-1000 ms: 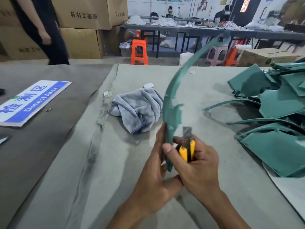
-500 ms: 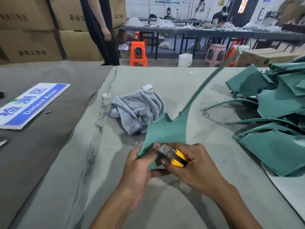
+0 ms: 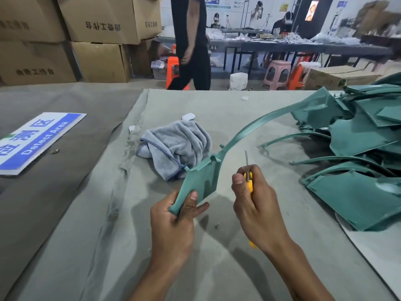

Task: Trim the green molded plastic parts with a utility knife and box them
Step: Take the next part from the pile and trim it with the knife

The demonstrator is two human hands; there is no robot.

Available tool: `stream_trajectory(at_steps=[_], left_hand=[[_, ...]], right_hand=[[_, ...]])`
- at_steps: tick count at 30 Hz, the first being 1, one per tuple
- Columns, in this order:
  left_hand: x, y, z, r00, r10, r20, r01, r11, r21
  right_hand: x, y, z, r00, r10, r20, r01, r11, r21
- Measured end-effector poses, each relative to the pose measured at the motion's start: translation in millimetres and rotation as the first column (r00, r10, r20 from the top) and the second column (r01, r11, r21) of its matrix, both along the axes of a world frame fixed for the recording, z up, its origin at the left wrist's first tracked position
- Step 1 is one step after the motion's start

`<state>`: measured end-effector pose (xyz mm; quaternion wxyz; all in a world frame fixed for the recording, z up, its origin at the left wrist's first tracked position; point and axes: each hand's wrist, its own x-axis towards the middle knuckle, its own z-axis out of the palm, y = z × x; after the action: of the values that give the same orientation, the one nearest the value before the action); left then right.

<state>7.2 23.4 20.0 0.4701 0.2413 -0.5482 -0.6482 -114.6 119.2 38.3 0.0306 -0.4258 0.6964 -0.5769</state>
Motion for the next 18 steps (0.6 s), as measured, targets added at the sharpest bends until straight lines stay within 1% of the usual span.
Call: stream_trajectory(at_steps=[2, 5, 9, 10, 11, 13, 14, 15, 18], left_hand=[[-1.2, 1.4, -1.7, 1.0, -0.013, 0.002, 0.013, 1.0, 0.013], [-2.4, 5.4, -1.3, 0.999, -0.046, -0.008, 0.047, 0.998, 0.032], [-2.2, 4.2, -2.5, 0.999, -0.049, -0.004, 0.05, 0.998, 0.049], [-2.1, 4.0, -3.1, 0.999, -0.053, 0.001, 0.052, 0.997, 0.048], [-2.1, 4.1, -3.1, 0.998, -0.058, 0.006, 0.058, 0.997, 0.043], [-2.0, 4.6, -2.6, 0.998, -0.066, 0.007, 0.066, 0.997, 0.04], [-1.9, 4.6, -2.8, 0.998, -0.067, 0.003, 0.067, 0.997, 0.044], [-2.0, 4.5, -3.6, 0.998, -0.067, -0.001, 0.067, 0.997, 0.048], [-2.5, 3.6, -6.0, 0.998, -0.064, -0.001, 0.064, 0.996, 0.057]], right_hand=[[-0.4, 1.2, 1.5, 0.997, 0.01, 0.082, -0.006, 0.999, -0.048], [-2.1, 5.8, 4.0, 0.995, -0.028, 0.094, 0.035, 0.997, -0.071], [-6.7, 7.2, 1.9, 0.985, 0.02, 0.174, -0.009, 0.998, -0.063], [-8.7, 7.7, 1.6, 0.988, 0.018, 0.152, -0.01, 0.998, -0.057], [-10.3, 8.3, 1.8, 0.997, 0.004, 0.082, -0.001, 0.999, -0.043], [-12.6, 8.8, 0.6, 0.992, -0.027, -0.121, 0.026, 1.0, -0.013], [-13.1, 8.4, -0.4, 0.981, -0.034, -0.191, 0.031, 0.999, -0.019], [-13.7, 7.6, -1.8, 0.971, -0.04, -0.235, 0.033, 0.999, -0.034], [-18.1, 4.8, -5.6, 0.957, -0.099, -0.274, 0.09, 0.995, -0.045]])
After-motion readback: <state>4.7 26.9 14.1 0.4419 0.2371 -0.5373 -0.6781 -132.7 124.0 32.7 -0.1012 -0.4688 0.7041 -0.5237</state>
